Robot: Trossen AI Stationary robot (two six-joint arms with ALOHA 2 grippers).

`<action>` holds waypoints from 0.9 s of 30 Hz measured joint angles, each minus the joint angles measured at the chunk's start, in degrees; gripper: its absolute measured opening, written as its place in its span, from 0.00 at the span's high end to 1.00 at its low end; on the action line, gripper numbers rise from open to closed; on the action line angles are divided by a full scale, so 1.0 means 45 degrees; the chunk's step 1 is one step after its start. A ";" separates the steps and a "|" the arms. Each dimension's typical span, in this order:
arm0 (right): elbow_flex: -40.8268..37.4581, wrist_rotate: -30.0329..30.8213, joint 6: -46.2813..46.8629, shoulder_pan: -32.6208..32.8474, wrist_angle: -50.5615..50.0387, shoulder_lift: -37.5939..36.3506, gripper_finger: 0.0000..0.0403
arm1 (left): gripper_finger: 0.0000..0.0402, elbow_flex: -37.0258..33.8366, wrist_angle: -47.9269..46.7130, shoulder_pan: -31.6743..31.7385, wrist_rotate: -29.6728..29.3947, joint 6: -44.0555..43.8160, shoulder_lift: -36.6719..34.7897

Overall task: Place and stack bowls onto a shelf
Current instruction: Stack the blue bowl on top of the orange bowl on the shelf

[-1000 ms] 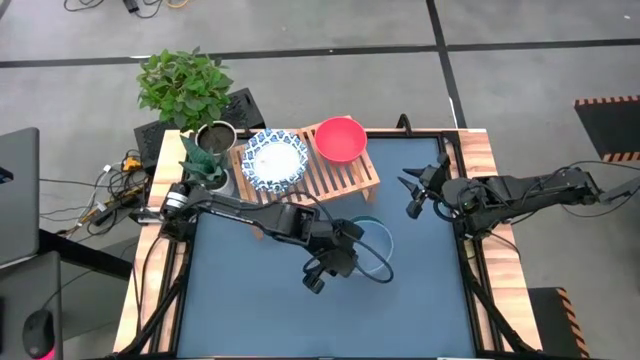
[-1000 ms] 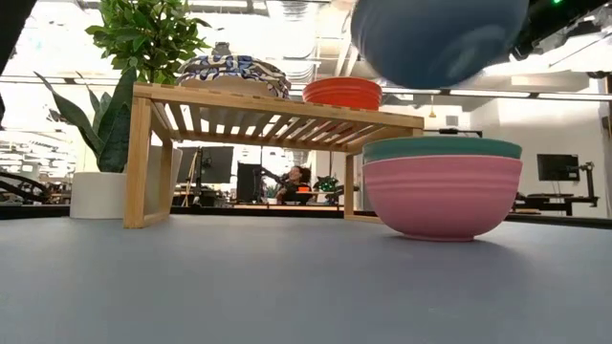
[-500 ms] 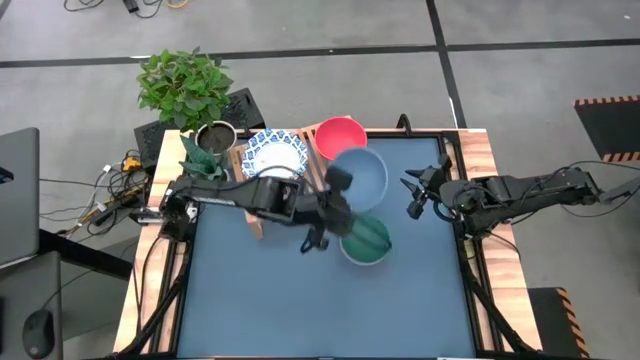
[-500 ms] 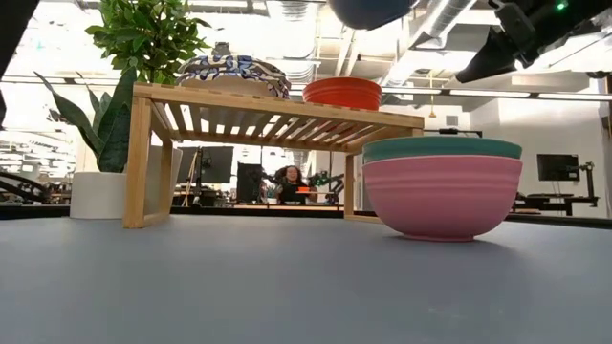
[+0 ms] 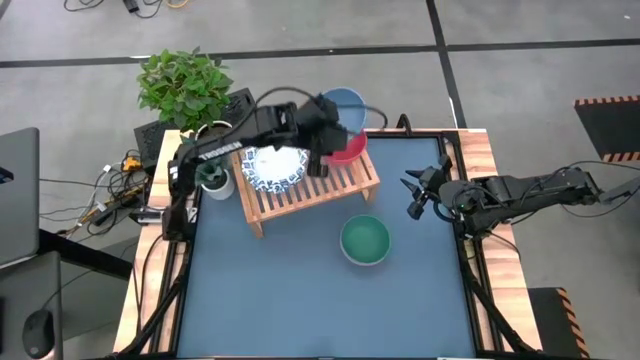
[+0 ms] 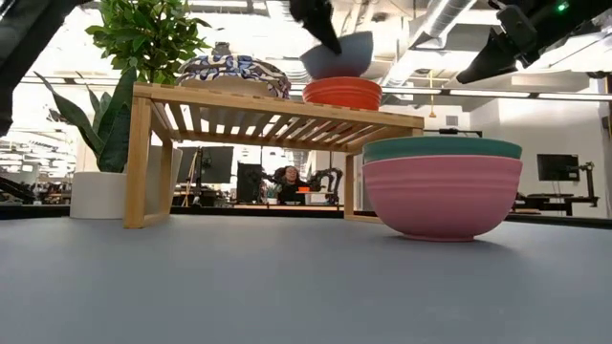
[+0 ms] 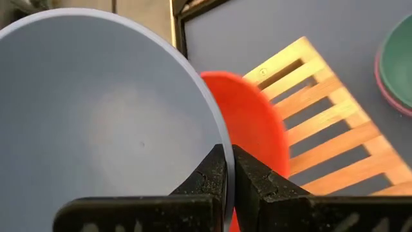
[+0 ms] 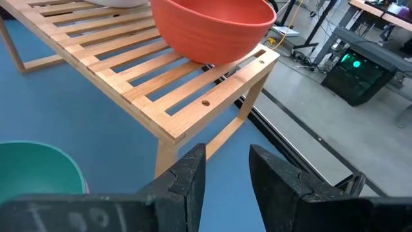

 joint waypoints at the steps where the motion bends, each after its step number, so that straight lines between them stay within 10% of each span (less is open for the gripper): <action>1: 0.0003 0.0000 -0.0018 0.0000 0.0002 0.0000 0.64 | 1.00 -0.0004 -0.0004 0.0219 0.0311 -0.0092 0.0017; 8: 0.0000 0.0000 -0.0122 0.0000 0.0010 -0.0002 0.64 | 1.00 -0.0004 -0.0449 0.0755 0.2703 -0.0157 0.0023; 27: 0.0000 -0.0005 -0.0108 0.0000 -0.0073 -0.0005 0.64 | 1.00 -0.0009 -0.1224 0.0640 0.2189 0.0399 0.0895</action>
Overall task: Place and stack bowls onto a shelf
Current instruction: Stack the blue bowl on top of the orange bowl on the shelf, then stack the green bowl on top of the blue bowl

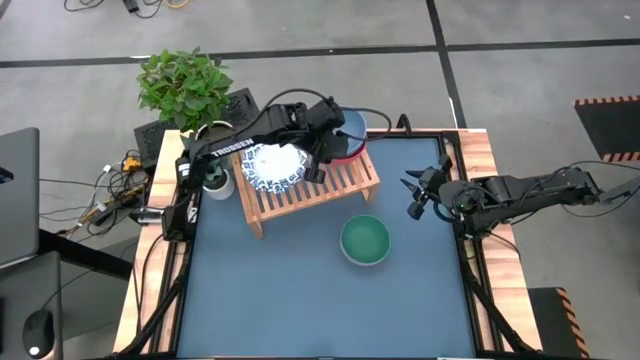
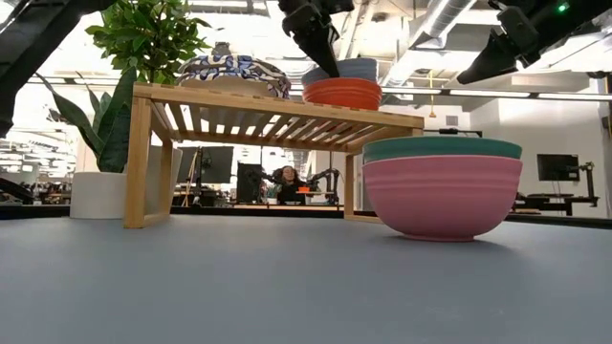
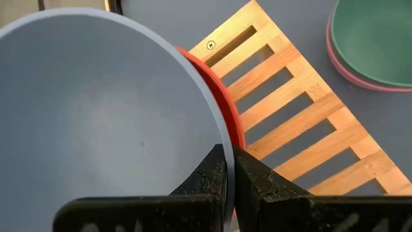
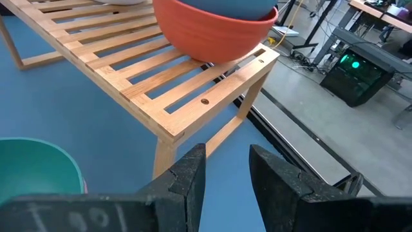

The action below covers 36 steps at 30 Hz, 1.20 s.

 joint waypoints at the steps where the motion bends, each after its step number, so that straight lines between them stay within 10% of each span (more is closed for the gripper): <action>1: 0.0000 0.0000 -0.0002 0.0000 0.0000 0.0002 0.64 | 1.00 0.0000 -0.0011 0.0000 0.0007 0.0001 -0.0002; 25: 0.0000 -0.0005 0.0000 0.0000 0.0000 0.0000 0.64 | 0.58 0.0433 -0.0226 -0.0470 -0.1970 0.0378 -0.0015; 36: -0.0005 -0.0010 0.0011 0.0003 -0.0049 0.0002 0.64 | 0.54 0.0928 -0.0033 -0.1249 -0.1707 -0.0089 -0.0362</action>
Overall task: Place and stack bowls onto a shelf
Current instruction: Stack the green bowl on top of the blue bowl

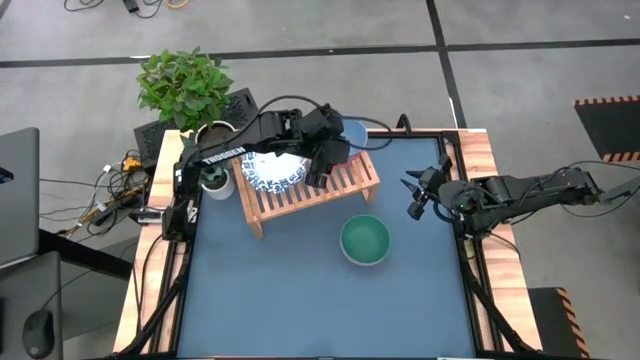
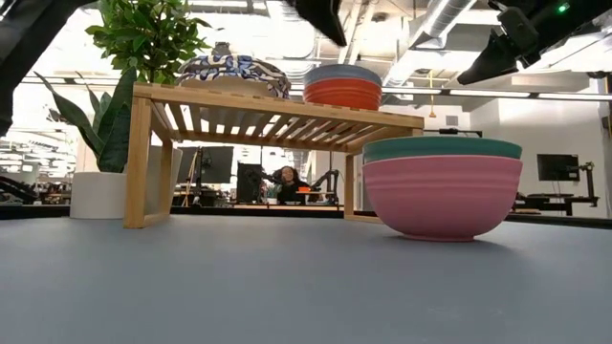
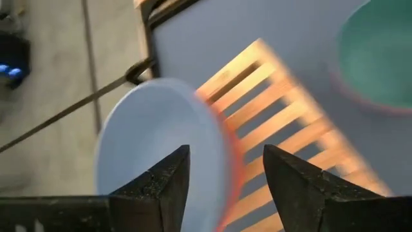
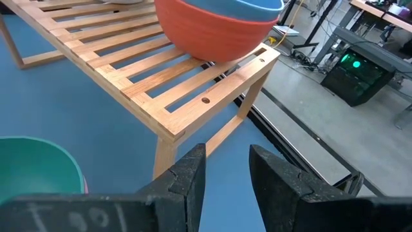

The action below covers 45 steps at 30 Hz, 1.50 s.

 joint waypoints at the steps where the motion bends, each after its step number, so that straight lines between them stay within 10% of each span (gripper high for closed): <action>1: 0.0000 0.0000 0.0018 0.0000 0.0004 -0.0002 0.64 | 0.54 0.0000 0.0001 -0.0171 0.0347 -0.0116 -0.0022; 10: 0.0000 0.0000 0.0023 0.0002 0.0000 0.0003 0.64 | 0.54 -0.0181 0.0030 -0.2527 0.3593 -0.0682 0.0065; 23: 0.0000 -0.0053 0.0121 0.0007 0.0000 -0.0001 0.64 | 0.54 -0.4152 0.4384 -0.4610 0.3758 -0.1557 0.0141; 45: 0.0000 -0.0058 0.0227 0.0012 0.0005 0.0000 0.64 | 0.54 -0.9673 0.9284 -0.3856 0.3339 -0.2260 0.0113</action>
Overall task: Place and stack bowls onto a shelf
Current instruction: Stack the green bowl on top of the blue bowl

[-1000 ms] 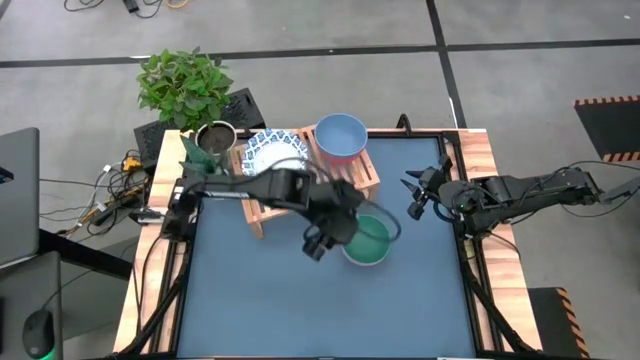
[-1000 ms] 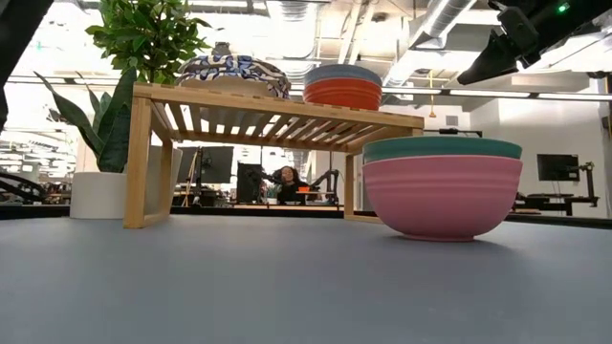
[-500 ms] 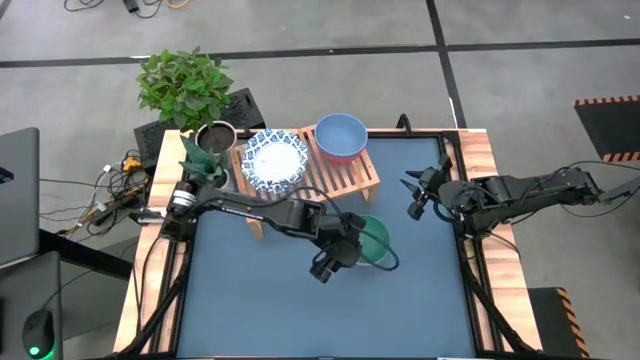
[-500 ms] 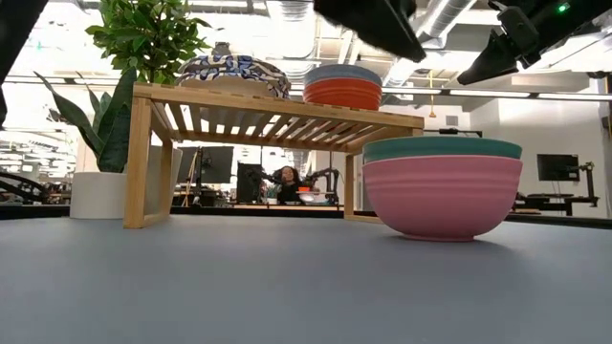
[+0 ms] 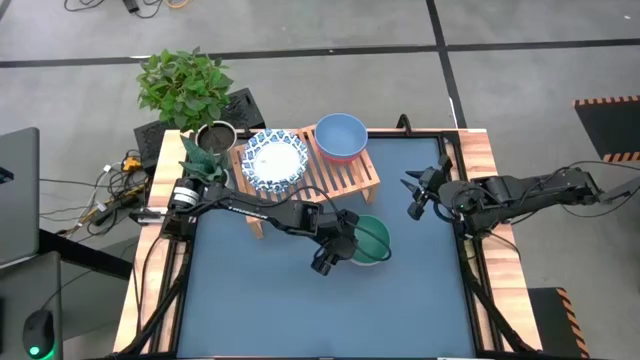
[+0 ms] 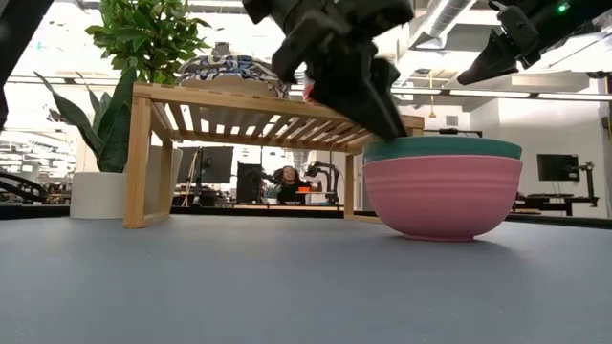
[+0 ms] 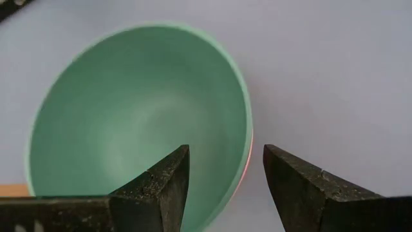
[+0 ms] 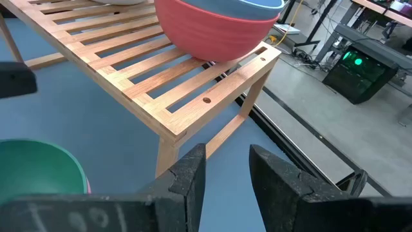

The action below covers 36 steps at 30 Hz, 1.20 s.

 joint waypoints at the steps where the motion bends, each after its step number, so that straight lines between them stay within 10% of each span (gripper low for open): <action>1: 0.0000 0.0003 0.0000 0.0000 0.0000 -0.0001 0.64 | 0.54 -0.0169 0.0118 0.0000 -0.0057 -0.0003 -0.0001; 12: 0.0000 0.0005 0.0000 0.0000 0.0000 -0.0002 0.64 | 0.57 -0.0357 0.0211 -0.0005 -0.0450 0.0045 -0.0001; 29: 0.0000 0.0019 -0.0010 0.0000 0.0000 -0.0001 0.64 | 0.98 -0.0357 -0.0002 0.0005 -0.0617 0.0585 -0.0001; 36: 0.0000 0.0024 -0.0010 0.0000 0.0000 0.0001 0.64 | 0.99 -0.0342 -0.0037 -0.0013 -0.0629 0.0591 -0.0001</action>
